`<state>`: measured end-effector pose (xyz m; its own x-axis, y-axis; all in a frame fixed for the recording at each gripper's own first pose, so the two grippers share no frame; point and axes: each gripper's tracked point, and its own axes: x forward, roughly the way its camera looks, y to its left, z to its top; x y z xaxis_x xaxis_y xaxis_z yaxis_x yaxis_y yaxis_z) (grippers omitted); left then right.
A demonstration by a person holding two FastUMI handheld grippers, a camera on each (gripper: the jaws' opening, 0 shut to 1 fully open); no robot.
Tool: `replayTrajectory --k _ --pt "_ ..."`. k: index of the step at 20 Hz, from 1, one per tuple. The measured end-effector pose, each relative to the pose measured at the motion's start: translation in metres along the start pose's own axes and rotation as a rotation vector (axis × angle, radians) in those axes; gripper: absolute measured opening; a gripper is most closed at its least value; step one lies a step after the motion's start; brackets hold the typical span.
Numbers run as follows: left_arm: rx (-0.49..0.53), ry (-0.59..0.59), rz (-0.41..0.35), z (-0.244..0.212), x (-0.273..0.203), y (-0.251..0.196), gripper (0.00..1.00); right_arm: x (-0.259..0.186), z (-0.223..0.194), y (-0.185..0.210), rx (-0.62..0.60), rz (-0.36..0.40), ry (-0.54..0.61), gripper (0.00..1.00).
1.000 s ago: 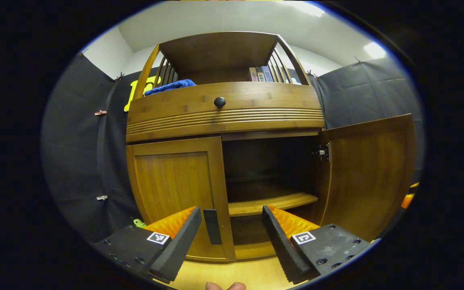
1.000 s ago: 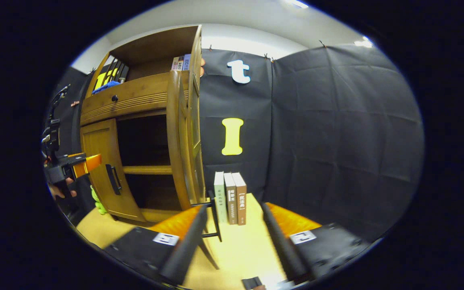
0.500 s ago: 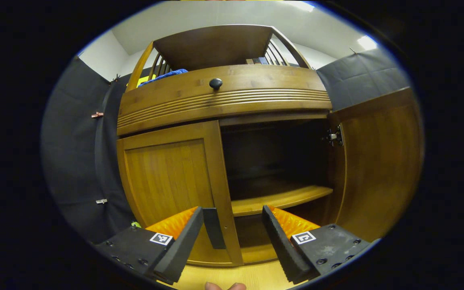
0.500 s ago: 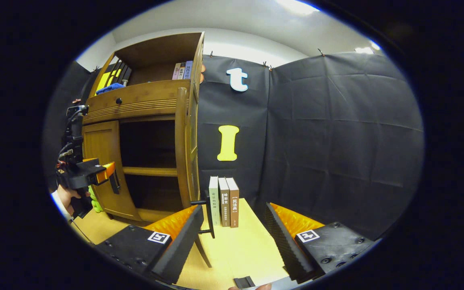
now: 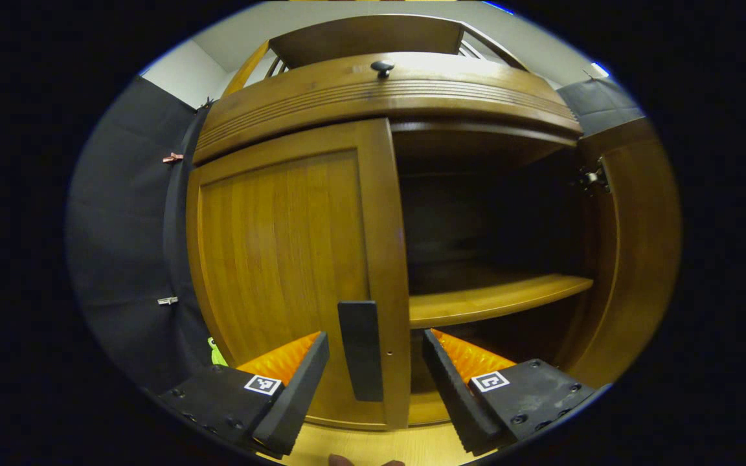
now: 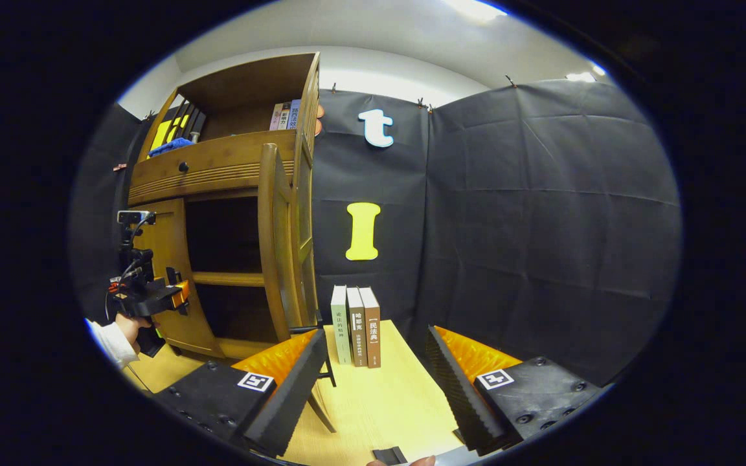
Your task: Open the right door of the double-door shoe cabinet with the right hand, and open the left door with the left hand.
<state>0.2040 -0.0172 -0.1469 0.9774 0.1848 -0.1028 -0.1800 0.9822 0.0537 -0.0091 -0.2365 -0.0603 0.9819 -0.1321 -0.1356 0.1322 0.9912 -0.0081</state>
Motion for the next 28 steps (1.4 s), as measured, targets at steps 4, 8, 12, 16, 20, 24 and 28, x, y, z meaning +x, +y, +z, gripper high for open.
replayTrajectory --k 4,8,12,16,20,24,28 --pt "-0.017 0.011 -0.01 -0.007 0.017 -0.001 0.86 0.008 -0.012 -0.008 -0.013 -0.004 0.028 0.96" --pt "-0.006 0.002 -0.005 -0.01 0.021 0.001 0.46 0.009 -0.018 -0.01 -0.008 -0.004 0.038 0.98" --pt "-0.04 0.028 -0.024 -0.011 0.021 0.0 0.34 0.006 -0.018 -0.009 0.012 0.001 0.032 0.98" --pt "-0.014 0.052 -0.025 -0.012 0.013 0.002 0.29 -0.001 -0.014 -0.002 0.025 0.014 0.017 0.98" --pt "-0.016 0.063 -0.052 -0.014 -0.008 0.008 0.28 -0.015 -0.004 0.008 0.04 0.022 -0.001 0.98" --pt "-0.023 0.072 -0.075 -0.017 -0.035 0.021 0.28 -0.028 0.004 0.022 0.05 0.029 -0.025 0.98" --pt "-0.014 0.077 -0.094 -0.02 -0.061 0.034 0.29 -0.041 0.009 0.04 0.06 0.039 -0.036 0.98"
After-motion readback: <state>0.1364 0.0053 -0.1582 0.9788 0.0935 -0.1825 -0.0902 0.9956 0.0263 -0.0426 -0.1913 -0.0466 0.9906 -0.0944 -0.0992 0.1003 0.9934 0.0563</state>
